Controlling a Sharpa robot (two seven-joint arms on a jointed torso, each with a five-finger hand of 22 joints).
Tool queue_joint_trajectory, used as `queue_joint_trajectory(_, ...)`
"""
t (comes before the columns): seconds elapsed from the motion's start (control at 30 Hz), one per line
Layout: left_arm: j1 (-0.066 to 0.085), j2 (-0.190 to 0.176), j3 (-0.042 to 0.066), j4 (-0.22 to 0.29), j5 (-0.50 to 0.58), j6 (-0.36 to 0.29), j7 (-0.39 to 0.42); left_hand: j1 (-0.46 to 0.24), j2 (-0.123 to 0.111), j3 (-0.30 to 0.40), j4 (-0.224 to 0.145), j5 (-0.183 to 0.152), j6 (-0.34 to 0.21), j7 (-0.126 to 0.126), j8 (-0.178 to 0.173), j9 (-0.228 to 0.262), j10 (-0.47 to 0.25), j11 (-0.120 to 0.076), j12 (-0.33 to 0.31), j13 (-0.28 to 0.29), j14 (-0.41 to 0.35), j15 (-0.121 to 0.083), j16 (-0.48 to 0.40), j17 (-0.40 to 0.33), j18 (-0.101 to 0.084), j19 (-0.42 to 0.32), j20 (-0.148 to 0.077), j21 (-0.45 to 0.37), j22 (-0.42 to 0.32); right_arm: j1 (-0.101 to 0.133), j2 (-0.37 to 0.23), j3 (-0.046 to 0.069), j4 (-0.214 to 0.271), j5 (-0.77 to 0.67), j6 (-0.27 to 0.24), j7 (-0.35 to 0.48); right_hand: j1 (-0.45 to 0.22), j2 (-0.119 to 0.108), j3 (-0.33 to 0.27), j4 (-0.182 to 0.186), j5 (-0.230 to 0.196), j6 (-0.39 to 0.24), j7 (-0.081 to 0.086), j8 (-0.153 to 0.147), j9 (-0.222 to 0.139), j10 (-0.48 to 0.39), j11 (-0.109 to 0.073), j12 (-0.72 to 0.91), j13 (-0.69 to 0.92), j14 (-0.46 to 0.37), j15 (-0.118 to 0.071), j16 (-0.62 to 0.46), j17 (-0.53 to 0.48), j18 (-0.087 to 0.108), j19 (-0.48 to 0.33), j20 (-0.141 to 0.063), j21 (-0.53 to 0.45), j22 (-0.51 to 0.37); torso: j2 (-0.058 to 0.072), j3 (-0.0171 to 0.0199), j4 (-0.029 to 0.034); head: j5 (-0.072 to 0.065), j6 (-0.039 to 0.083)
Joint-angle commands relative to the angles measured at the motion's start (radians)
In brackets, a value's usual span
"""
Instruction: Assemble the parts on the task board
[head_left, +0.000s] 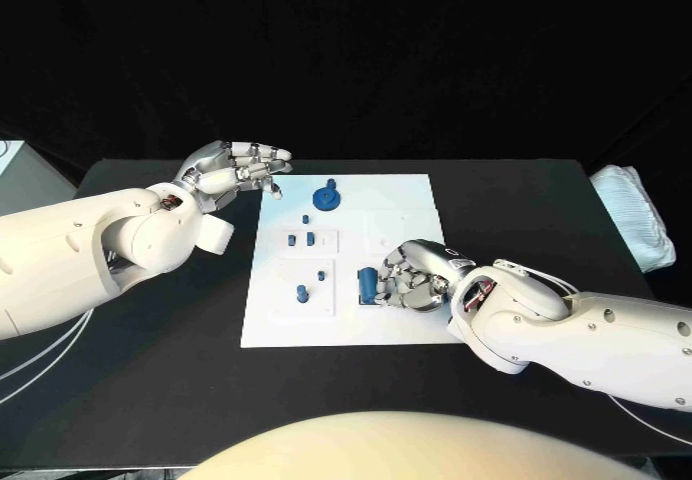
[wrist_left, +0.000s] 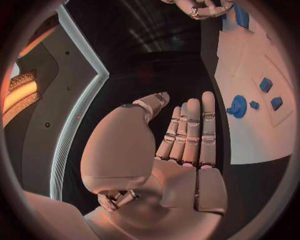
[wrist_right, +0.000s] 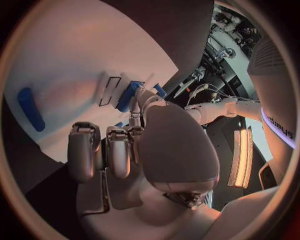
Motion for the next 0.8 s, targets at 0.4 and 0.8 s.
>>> queue_joint_trajectory(0.4, 0.0, 0.0, 0.0, 0.0, 0.004, 0.023, 0.001, -0.001, 0.005, 0.0, 0.008, 0.005, -0.01, 0.009, -0.002, -0.002, -0.007, 0.002, 0.006, -0.002, -0.009, 0.002, 0.0, -0.002, 0.014, 0.007, -0.001, -0.004, -0.002, -0.002, -0.009, 0.001, 0.009, 0.026, 0.005, 0.036, -0.037, -0.036, 0.01, 0.015, -0.003, 0.003, 0.0, 0.0, -0.002, 0.081, -0.001, 0.0, 0.234, 0.097, -0.006, 0.004, 0.228, -0.012, 0.06, -0.004, -0.007, 0.177, -0.001, -0.0006, 0.0015, -0.001, 0.0)
queue_joint_trajectory(0.8, 0.0, 0.0, 0.0, 0.0, 0.004, 0.023, 0.002, -0.001, 0.005, 0.0, 0.008, 0.005, -0.01, 0.009, -0.002, -0.002, -0.007, 0.002, 0.006, -0.002, -0.009, 0.002, 0.0, -0.002, 0.014, 0.007, -0.001, -0.004, -0.002, -0.002, -0.014, 0.001, 0.011, 0.042, -0.022, 0.047, -0.052, -0.039, 0.009, 0.024, -0.008, 0.003, 0.001, 0.001, -0.002, 0.081, 0.0, 0.0, 0.234, 0.097, -0.005, 0.004, 0.23, -0.012, 0.06, -0.003, -0.007, 0.177, 0.0, -0.0003, 0.0001, 0.0, 0.0)
